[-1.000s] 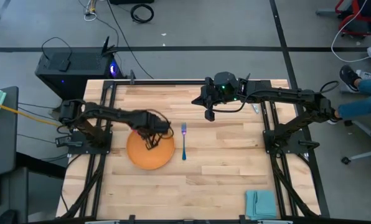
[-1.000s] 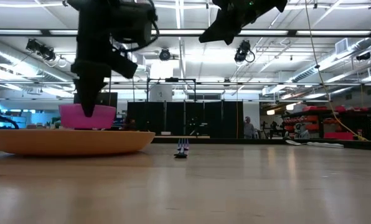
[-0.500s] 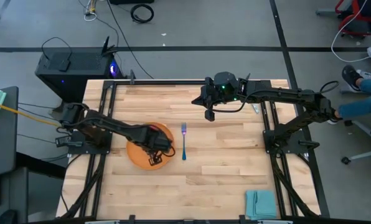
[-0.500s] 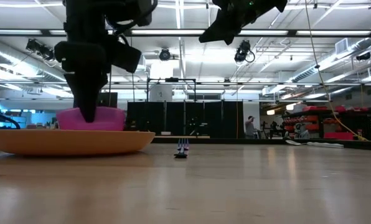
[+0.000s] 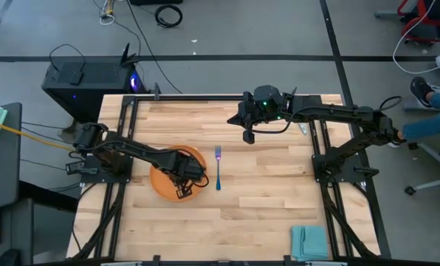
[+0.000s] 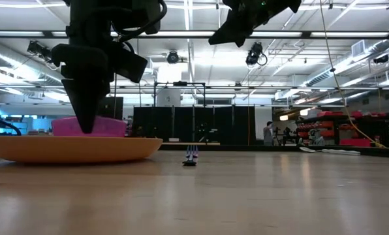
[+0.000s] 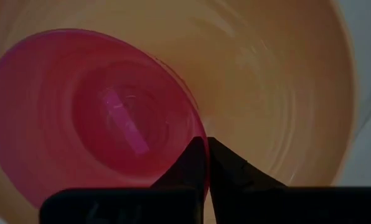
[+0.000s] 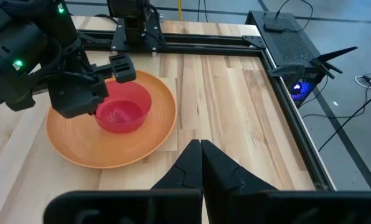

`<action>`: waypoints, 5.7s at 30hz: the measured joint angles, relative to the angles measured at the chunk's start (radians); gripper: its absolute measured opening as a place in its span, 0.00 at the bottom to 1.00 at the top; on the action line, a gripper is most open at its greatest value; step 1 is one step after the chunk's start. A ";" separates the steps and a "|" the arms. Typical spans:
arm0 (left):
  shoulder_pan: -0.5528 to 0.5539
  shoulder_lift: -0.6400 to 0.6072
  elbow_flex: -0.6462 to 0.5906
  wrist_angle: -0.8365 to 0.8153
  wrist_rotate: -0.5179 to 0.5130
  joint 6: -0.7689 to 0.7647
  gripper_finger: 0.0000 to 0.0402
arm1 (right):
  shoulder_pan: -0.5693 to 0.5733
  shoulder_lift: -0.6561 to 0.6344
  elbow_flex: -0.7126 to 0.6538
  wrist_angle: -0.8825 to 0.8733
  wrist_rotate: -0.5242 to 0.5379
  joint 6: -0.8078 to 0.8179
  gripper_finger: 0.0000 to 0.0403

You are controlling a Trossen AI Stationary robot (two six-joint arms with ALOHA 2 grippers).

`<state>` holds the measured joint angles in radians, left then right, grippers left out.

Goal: Set table place
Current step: Place the metal spoon into the pink bowl

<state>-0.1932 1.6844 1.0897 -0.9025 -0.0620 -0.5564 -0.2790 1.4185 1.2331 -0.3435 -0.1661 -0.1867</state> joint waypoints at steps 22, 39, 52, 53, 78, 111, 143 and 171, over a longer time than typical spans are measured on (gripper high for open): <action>-0.005 -0.007 -0.001 -0.008 0.014 0.051 0.29 | 0.000 -0.001 0.000 -0.033 0.000 0.004 0.01; -0.006 -0.186 -0.001 -0.006 -0.004 0.044 0.29 | -0.017 -0.122 0.000 -0.210 0.272 0.129 0.01; -0.005 -0.243 -0.001 0.000 -0.172 0.053 0.29 | -0.392 -0.101 0.000 -0.568 0.432 0.461 0.00; -0.006 -0.243 -0.001 0.001 -0.179 0.053 0.29 | -0.420 -0.095 0.000 -0.582 0.433 0.475 0.00; -0.005 -0.241 -0.001 0.017 -0.260 0.054 0.28 | -0.612 0.241 0.000 -0.785 0.480 0.562 0.06; -0.007 -0.241 -0.001 0.092 -0.260 0.053 0.28 | -0.745 0.492 0.000 -0.777 0.415 0.548 0.28; -0.008 -0.241 0.000 0.095 -0.259 0.049 0.29 | -0.716 0.530 0.001 -0.757 0.226 0.449 0.03; -0.007 -0.241 0.000 0.099 -0.259 0.044 0.28 | -0.574 0.490 -0.004 -0.749 0.232 0.262 0.02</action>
<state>-0.2005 1.4437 1.0893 -0.8035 -0.3214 -0.5121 -0.8528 1.9086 1.2296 -1.0924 0.0656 0.0751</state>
